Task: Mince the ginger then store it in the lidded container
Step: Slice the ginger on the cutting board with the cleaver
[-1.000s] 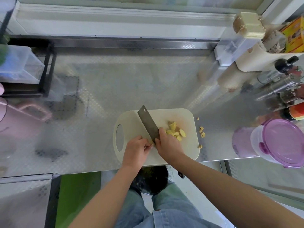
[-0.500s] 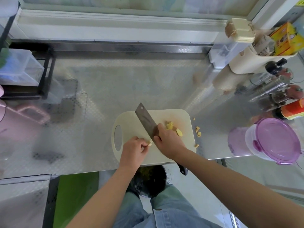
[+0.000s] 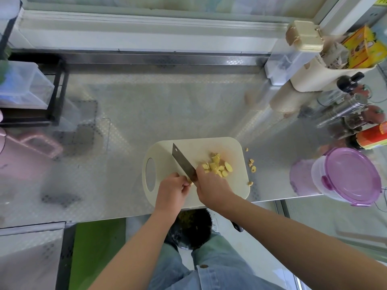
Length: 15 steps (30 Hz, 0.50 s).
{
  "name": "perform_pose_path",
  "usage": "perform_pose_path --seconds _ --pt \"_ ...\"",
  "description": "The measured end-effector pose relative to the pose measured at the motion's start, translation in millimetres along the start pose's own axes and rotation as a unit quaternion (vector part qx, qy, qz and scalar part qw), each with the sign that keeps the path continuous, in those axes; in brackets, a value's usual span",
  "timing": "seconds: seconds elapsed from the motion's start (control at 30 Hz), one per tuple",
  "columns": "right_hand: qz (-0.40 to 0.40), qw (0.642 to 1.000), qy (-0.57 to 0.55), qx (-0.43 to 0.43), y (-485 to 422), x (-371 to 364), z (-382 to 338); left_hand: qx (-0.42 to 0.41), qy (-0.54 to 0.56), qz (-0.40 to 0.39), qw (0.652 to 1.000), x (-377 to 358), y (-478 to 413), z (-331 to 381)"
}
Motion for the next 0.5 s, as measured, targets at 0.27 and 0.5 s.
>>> perform_pose_path --seconds 0.27,0.5 --pt "0.002 1.000 0.010 -0.007 -5 -7 -4 -0.026 -0.007 -0.019 0.999 -1 -3 0" --pt "0.012 1.000 0.011 0.011 -13 -15 -2 -0.041 -0.005 -0.019 0.999 1 -5 2"
Point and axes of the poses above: each hand's wrist, its own y-axis away from the middle knuckle, its own x-axis out of the back of the hand, z = x × y, the point moved 8 cm from there along -y, towards the middle knuckle, and after that the axes turned 2 degrees about -y, right-handed, at the moved point
